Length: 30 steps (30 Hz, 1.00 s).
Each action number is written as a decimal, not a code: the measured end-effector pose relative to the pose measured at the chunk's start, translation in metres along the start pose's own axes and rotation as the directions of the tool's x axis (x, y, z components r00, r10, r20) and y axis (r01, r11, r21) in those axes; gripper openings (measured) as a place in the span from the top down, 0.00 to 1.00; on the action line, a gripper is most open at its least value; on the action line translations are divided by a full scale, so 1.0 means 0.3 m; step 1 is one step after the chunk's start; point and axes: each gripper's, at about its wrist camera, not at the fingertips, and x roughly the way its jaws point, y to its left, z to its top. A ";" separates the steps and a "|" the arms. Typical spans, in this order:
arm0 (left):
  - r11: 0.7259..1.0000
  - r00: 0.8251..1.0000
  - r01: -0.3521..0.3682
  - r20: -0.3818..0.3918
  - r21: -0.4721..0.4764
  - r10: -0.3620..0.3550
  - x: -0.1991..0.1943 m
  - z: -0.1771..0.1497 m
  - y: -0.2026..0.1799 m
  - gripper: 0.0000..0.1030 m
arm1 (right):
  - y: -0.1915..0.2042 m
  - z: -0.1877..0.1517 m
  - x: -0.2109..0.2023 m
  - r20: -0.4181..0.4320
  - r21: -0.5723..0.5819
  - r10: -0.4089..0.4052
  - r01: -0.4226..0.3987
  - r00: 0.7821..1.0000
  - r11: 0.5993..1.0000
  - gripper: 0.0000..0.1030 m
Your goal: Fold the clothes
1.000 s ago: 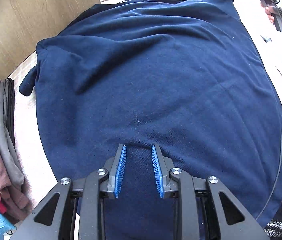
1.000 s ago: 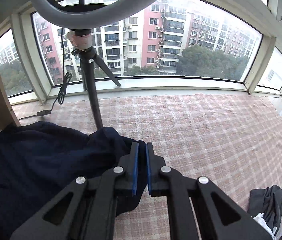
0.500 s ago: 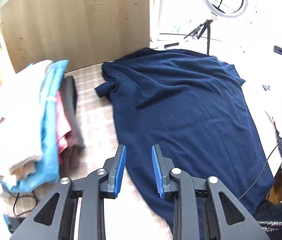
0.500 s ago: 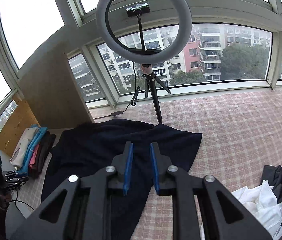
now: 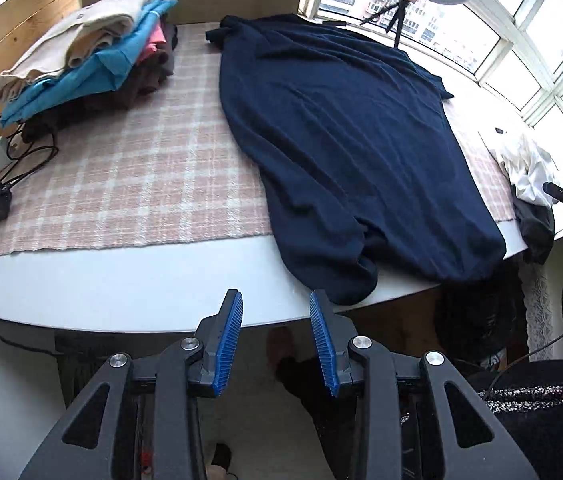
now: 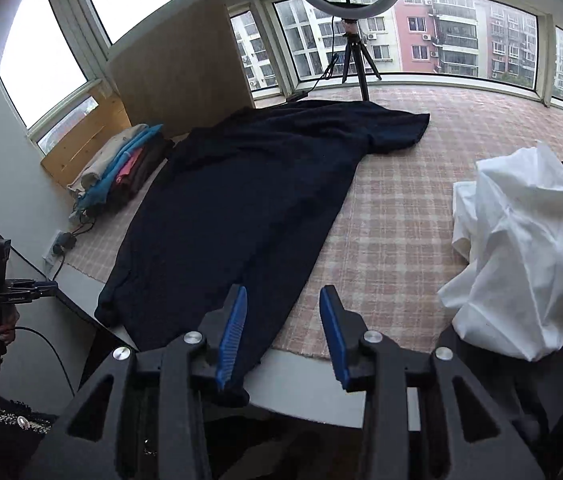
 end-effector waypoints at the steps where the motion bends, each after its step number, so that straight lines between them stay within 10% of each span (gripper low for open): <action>1: 1.000 1.000 0.003 -0.016 0.026 -0.003 0.044 -0.004 -0.047 0.68 | 0.018 -0.030 0.031 -0.025 -0.010 0.004 -0.005 1.000 1.000 0.64; 12: 0.994 0.995 0.051 -0.091 0.100 -0.042 0.203 0.067 -0.161 0.70 | 0.204 -0.336 0.344 -0.270 -0.101 0.039 -0.069 0.962 0.992 0.61; 15: 0.993 0.995 0.062 -0.082 0.102 -0.054 0.220 0.078 -0.126 0.95 | 0.236 -0.338 0.356 -0.266 -0.108 0.038 -0.069 0.963 0.992 0.61; 17: 0.991 0.992 0.102 -0.085 0.089 -0.095 0.219 0.079 -0.098 0.96 | 0.261 -0.337 0.364 -0.264 -0.115 0.032 -0.065 0.964 0.991 0.63; 19: 0.990 0.993 0.101 -0.079 0.101 -0.093 0.188 0.072 -0.077 0.97 | 0.270 -0.324 0.355 -0.252 -0.107 0.013 -0.041 0.968 0.993 0.97; 24: 0.989 0.993 0.114 0.007 0.091 -0.115 -0.056 0.047 0.042 0.97 | 0.204 -0.244 0.195 -0.146 0.084 0.128 -0.117 0.981 0.990 0.97; 30: 0.999 0.998 -0.029 0.052 0.018 0.028 -0.233 -0.043 0.271 0.95 | 0.059 -0.174 0.013 -0.016 0.310 0.199 -0.184 0.980 0.933 0.96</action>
